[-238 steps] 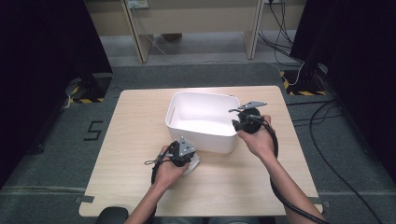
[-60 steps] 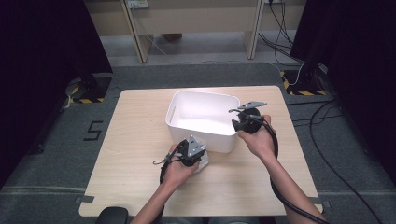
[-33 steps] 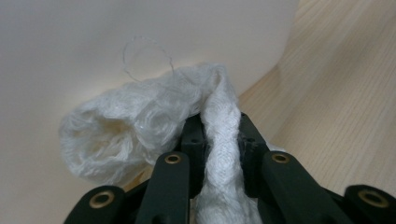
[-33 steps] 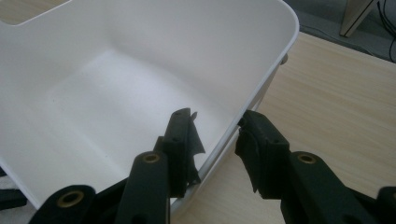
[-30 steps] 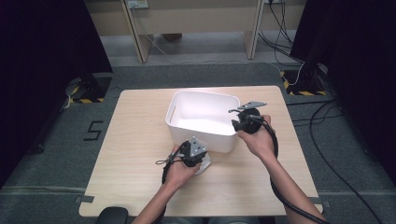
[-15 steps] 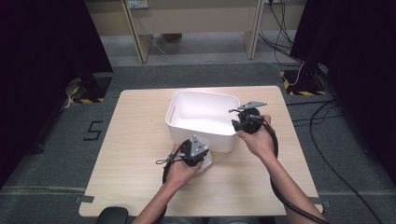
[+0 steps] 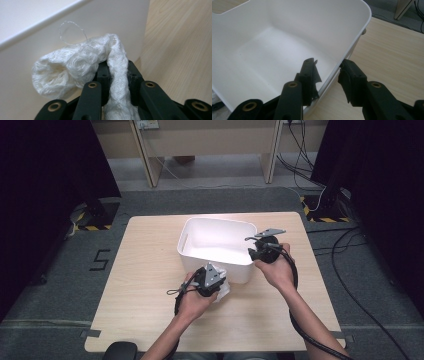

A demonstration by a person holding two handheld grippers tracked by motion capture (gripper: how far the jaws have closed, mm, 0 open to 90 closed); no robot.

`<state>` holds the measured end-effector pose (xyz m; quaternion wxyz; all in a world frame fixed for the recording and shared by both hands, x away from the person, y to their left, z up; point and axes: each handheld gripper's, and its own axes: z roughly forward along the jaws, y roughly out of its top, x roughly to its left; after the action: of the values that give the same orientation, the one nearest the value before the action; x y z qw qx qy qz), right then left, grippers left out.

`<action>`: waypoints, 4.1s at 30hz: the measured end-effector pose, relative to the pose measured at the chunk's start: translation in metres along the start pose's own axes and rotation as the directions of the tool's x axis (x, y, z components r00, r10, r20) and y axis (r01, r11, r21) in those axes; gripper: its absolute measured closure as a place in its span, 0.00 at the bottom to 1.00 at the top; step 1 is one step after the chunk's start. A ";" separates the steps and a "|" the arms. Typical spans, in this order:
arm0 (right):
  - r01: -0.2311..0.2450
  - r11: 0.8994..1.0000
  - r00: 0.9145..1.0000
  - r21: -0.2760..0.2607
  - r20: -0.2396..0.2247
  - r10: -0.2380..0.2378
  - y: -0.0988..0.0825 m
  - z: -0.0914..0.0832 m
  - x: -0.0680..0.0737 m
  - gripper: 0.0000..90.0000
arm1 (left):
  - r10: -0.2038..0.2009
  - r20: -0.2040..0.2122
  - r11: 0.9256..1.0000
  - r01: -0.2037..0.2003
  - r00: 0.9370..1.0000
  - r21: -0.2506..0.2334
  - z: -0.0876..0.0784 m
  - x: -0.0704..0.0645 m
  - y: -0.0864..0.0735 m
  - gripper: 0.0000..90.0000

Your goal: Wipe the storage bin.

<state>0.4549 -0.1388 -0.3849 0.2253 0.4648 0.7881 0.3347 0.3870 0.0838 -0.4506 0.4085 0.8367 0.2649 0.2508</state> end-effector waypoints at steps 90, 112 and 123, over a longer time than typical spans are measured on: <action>-0.002 1.000 1.000 0.007 -0.005 0.002 -0.001 0.002 0.001 0.70 | 0.013 0.033 1.000 -0.014 0.999 0.016 0.017 -0.011 -0.004 0.86; 0.002 1.000 1.000 0.009 -0.007 -0.002 -0.001 0.002 0.002 0.70 | 0.013 0.044 0.999 -0.015 0.999 0.042 0.026 -0.014 -0.011 0.86; 0.004 1.000 1.000 0.009 -0.007 -0.004 -0.001 0.002 0.002 0.71 | 0.020 0.051 0.998 -0.023 0.999 0.063 0.031 -0.015 -0.014 0.86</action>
<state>0.4549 -0.1371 -0.3866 0.2210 0.4632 0.7913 0.3323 0.3925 0.0640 -0.4818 0.3855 0.8581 0.2535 0.2256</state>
